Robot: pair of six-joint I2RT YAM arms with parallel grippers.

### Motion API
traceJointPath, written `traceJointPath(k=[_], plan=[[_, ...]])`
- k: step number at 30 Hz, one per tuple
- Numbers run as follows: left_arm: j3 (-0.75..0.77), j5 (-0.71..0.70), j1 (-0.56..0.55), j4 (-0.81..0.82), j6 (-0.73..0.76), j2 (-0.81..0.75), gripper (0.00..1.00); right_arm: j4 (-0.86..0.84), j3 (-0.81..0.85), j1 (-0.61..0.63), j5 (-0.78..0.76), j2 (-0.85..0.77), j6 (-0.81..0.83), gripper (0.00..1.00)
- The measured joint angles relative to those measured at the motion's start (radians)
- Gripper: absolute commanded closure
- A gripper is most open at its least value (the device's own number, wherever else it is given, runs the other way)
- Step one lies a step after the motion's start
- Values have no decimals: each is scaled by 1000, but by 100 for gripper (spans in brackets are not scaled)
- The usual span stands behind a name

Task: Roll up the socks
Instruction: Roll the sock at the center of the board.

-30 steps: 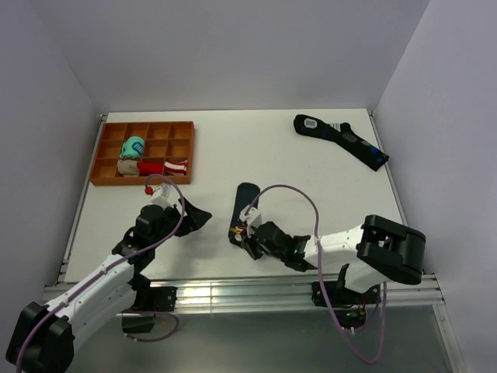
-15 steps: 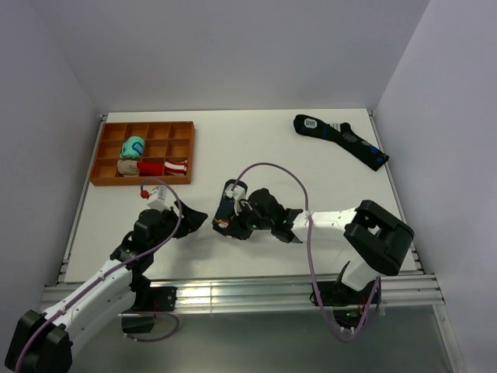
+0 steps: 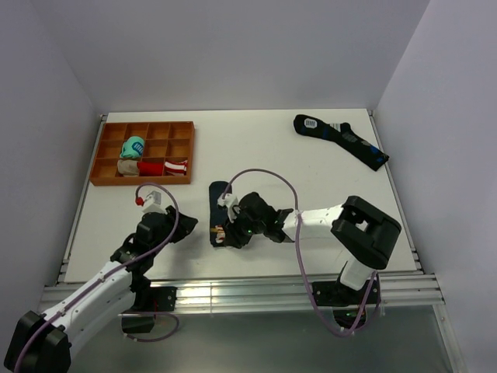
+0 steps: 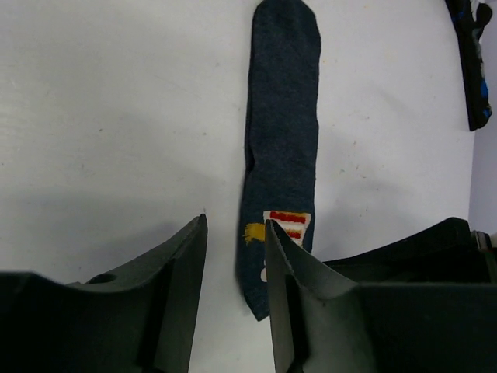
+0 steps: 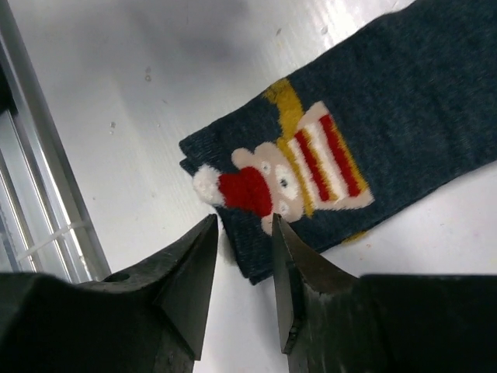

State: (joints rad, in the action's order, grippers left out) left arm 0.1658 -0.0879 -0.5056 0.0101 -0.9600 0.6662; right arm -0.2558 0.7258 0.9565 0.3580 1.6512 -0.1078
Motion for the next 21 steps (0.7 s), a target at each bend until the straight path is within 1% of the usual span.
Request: traceJointPath(k=[4,5,7,8,9,10,11,13,16,17,20,21], plan=[[-10,2,0,8,-5,24,66,26,-1,33,-39,-8,-6,51],[-12,6,0,9,-4,26,71,23,-7,38,-46,-17,-7,48],[-14,16,-2,25,-3,37,79,25,-33,42,-71,-58,-19,46],[-14,20,-3,33,-1,43,89,24,-46,42,-87,-81,-26,45],[-14,24,-5,44,0,55,92,24,-58,42,-103,-107,-32,45],[-14,27,-8,53,3,68,98,25,-68,42,-124,-132,-40,44],[-14,31,-9,61,3,84,100,24,-75,42,-147,-154,-51,44],[-14,30,-16,65,5,121,100,33,-79,42,-211,-188,-79,46],[-13,27,-32,75,3,180,100,79,-67,42,-328,-211,-131,62],[-13,23,-39,80,1,197,100,102,-57,42,-357,-208,-147,74],[-5,11,-59,92,-4,238,100,161,-28,42,-437,-188,-205,85],[3,6,-66,95,-5,254,100,175,-23,42,-463,-177,-227,87]])
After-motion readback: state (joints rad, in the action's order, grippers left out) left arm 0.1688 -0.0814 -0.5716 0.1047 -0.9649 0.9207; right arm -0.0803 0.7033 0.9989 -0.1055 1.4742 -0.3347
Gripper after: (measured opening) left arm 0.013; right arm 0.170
